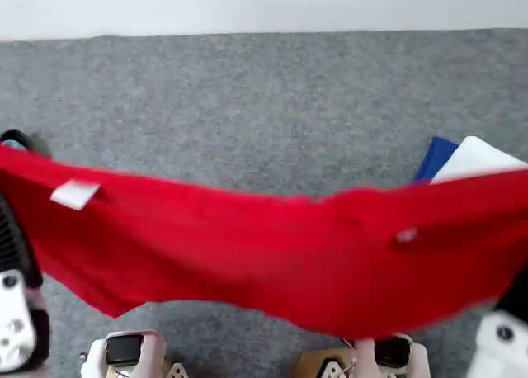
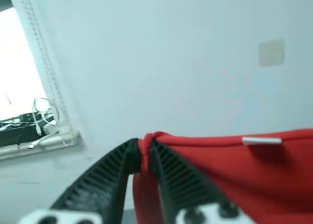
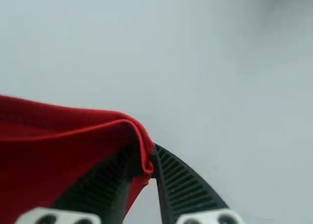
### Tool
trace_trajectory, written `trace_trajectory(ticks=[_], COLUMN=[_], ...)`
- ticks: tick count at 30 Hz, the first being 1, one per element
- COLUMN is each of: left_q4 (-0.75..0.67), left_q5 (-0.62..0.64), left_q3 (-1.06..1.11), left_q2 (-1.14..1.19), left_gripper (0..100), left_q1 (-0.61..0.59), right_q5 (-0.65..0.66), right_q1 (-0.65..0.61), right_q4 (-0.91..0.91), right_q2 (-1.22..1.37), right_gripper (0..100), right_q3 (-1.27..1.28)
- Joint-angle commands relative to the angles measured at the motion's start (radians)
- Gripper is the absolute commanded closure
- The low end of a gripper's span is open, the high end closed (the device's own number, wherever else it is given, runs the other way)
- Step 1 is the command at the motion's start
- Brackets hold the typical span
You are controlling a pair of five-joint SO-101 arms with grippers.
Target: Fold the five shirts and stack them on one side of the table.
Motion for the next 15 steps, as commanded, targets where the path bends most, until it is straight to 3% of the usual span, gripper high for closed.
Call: trace_trajectory(ticks=[1,7,15], left_q4=[-0.018,0.017,-0.02], left_q5=[-0.008,-0.008,-0.008], left_q3=[-0.007,0.088,0.492], left_q2=[-0.009,0.014,0.032], left_gripper=[100,100,100], left_q1=[-0.006,-0.005,-0.002], right_q5=[0.012,0.011,0.008], right_q1=[0.022,0.018,-0.028], right_q4=[-0.008,0.145,0.412], right_q2=[0.001,0.099,0.366], right_gripper=[98.9,98.9,98.9], right_q3=[-0.008,-0.003,-0.003])
